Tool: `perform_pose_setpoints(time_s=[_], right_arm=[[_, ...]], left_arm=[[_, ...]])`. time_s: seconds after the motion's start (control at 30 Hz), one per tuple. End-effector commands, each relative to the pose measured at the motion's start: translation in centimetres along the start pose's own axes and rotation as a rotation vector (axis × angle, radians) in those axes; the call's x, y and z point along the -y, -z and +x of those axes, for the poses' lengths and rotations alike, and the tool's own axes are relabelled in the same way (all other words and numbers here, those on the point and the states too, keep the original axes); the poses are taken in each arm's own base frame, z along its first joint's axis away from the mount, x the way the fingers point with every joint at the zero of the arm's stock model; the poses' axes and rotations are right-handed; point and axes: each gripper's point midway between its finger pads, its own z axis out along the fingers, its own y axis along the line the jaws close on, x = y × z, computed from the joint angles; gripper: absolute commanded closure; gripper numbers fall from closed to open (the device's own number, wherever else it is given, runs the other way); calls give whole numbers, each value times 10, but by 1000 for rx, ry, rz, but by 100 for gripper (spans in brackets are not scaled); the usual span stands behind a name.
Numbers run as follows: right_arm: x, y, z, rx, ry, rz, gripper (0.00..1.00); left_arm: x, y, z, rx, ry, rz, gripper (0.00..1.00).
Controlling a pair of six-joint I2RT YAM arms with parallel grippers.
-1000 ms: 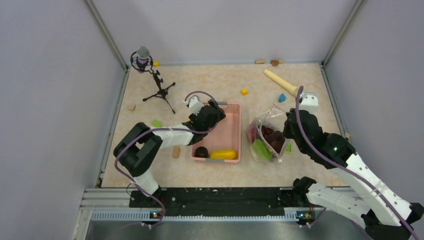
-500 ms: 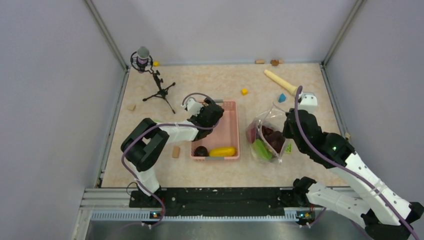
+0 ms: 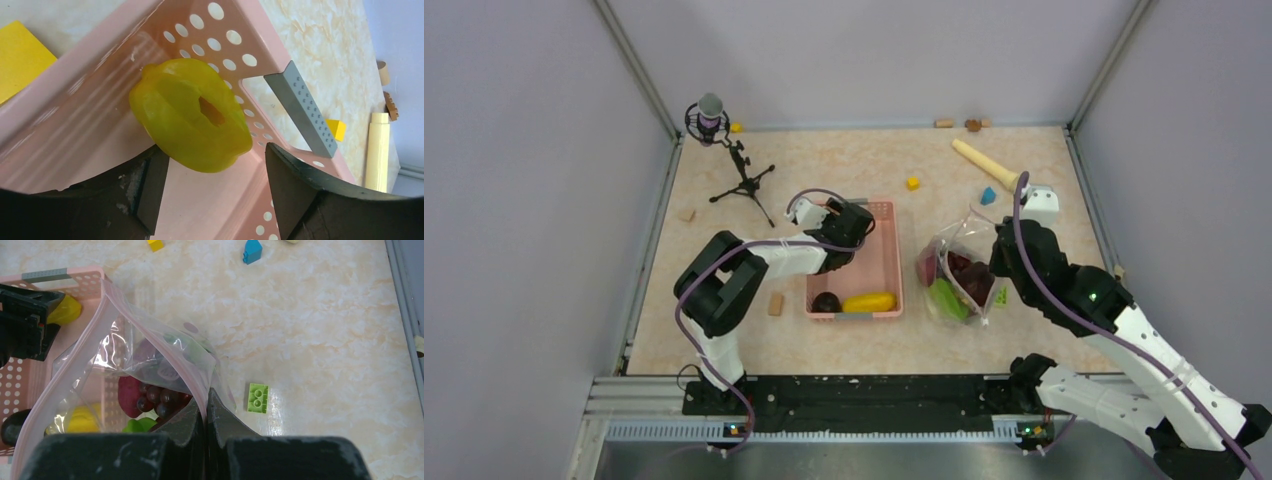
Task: Place the food in the zip-top bag and seal the zipper
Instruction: Pick up the fake fruit from the bin.
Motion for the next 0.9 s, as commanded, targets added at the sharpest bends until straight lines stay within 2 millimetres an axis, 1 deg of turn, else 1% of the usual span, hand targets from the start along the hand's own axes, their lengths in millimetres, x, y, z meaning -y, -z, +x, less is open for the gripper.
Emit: perform_pose_setpoints(time_s=[0.0, 0.13, 0.23, 0.37, 0.5, 0.67, 0.8, 0.87], right_arm=[[1, 0, -8, 30, -17, 9, 99], [1, 0, -8, 31, -17, 11, 99], [1, 0, -9, 33, -20, 10, 99], [1, 0, -9, 33, -20, 10, 99], [1, 1, -9, 34, -19, 8, 99], [2, 1, -9, 37, -22, 8, 99], [2, 2, -9, 38, -22, 8, 99], [2, 2, -10, 38, -22, 7, 99]], left_arm=[[-7, -8, -12, 51, 18, -52, 25], [-8, -13, -12, 42, 13, -65, 27], [-9, -16, -14, 33, 15, -64, 32], [-8, -15, -14, 31, -3, -59, 40], [-4, -15, -12, 14, -26, -39, 53], [0, -14, -7, -15, -84, -14, 60], [-1, -8, -4, -46, -129, 0, 67], [5, -4, 0, -80, -140, 41, 69]])
